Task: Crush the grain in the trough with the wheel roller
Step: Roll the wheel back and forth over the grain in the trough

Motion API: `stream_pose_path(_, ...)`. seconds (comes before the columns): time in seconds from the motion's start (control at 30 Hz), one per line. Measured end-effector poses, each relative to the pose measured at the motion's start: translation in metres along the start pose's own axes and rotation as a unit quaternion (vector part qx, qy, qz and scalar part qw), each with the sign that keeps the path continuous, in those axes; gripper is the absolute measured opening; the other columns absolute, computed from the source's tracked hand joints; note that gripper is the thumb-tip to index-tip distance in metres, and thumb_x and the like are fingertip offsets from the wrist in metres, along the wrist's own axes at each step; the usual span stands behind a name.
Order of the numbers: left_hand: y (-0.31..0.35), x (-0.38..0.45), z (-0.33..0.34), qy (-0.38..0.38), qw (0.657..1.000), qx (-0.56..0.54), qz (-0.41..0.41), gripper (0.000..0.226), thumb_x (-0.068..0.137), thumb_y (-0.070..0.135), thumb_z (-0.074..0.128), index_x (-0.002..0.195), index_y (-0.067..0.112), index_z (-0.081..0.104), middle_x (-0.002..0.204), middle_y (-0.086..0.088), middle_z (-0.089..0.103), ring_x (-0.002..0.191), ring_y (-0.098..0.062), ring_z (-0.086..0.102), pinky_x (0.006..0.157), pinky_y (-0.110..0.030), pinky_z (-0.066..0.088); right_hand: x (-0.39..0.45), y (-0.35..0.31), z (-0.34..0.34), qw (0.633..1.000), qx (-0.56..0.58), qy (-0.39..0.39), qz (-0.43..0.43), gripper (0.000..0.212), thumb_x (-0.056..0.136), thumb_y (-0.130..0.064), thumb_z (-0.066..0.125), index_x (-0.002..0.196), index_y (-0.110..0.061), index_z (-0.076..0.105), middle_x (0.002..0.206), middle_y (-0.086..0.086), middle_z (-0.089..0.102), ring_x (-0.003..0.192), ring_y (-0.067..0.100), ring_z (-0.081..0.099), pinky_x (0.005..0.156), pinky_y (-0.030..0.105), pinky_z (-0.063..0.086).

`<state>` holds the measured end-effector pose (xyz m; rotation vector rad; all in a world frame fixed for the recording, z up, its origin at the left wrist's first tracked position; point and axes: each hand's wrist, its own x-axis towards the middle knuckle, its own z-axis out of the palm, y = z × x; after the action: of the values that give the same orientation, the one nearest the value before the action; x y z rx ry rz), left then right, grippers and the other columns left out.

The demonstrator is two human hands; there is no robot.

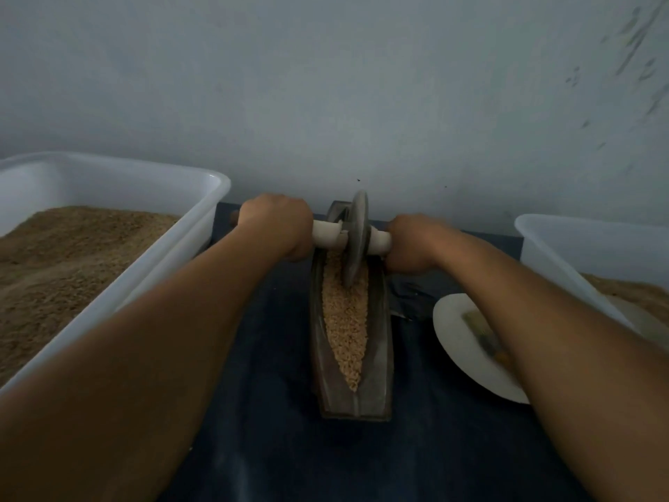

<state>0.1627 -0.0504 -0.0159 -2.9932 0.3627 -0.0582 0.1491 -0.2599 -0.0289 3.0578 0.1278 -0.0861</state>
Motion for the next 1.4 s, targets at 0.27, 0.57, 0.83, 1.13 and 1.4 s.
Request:
stream_pose_path(0.27, -0.004, -0.037, 0.011, 0.005, 1.000, -0.007, 0.009, 0.044, 0.078, 0.034, 0.073, 0.115, 0.015, 0.058, 0.089, -0.003, 0.055, 0.080, -0.022, 0.053, 0.077, -0.038, 0.052, -0.048, -0.011, 0.016, 0.987, -0.038, 0.153, -0.014, 0.026, 0.074, -0.040, 0.067, 0.098, -0.033, 0.059, 0.089, -0.003, 0.064, 0.073, 0.022, 0.058, 0.052, 0.028, 0.031)
stream_pose_path(0.57, -0.013, -0.107, 0.016, 0.059, 0.996, -0.008, 0.065, 0.034, 0.083, 0.044, 0.067, 0.107, 0.025, 0.052, 0.097, 0.003, 0.062, 0.081, -0.015, 0.057, 0.079, -0.035, 0.053, -0.131, -0.038, 0.029, 0.946, -0.058, 0.316, -0.038, 0.020, 0.077, -0.025, 0.071, 0.087, -0.023, 0.054, 0.075, -0.003, 0.059, 0.063, 0.021, 0.050, 0.061, 0.032, 0.025)
stream_pose_path(0.83, -0.012, -0.126, 0.021, 0.148, 0.986, 0.000, 0.074, 0.041, 0.079, 0.046, 0.067, 0.093, 0.030, 0.033, 0.087, 0.008, 0.051, 0.073, -0.012, 0.049, 0.064, -0.031, 0.038, -0.149, -0.036, 0.037, 0.935, -0.030, 0.351, -0.043, 0.030, 0.072, -0.023, 0.079, 0.091, -0.020, 0.056, 0.073, -0.002, 0.059, 0.059, 0.019, 0.046, 0.061, 0.031, 0.026)
stream_pose_path(1.13, -0.001, -0.062, 0.013, 0.053, 0.999, -0.010, 0.000, 0.039, 0.081, 0.039, 0.071, 0.111, 0.024, 0.052, 0.090, 0.002, 0.052, 0.078, -0.018, 0.049, 0.067, -0.036, 0.040, -0.076, -0.019, 0.033, 0.961, -0.027, 0.275, -0.010, 0.033, 0.078, -0.033, 0.070, 0.098, -0.021, 0.047, 0.090, 0.001, 0.060, 0.069, 0.026, 0.056, 0.051, 0.031, 0.020)
stream_pose_path(1.4, 0.004, -0.004, -0.001, 0.031, 0.999, 0.006, -0.010, 0.038, 0.077, 0.031, 0.069, 0.112, 0.021, 0.061, 0.096, -0.004, 0.060, 0.081, -0.023, 0.050, 0.069, -0.037, 0.040, -0.009, 0.006, 0.015, 0.995, 0.017, 0.097, -0.008, 0.029, 0.075, -0.043, 0.067, 0.102, -0.033, 0.060, 0.103, -0.001, 0.068, 0.079, 0.021, 0.058, 0.061, 0.030, 0.041)
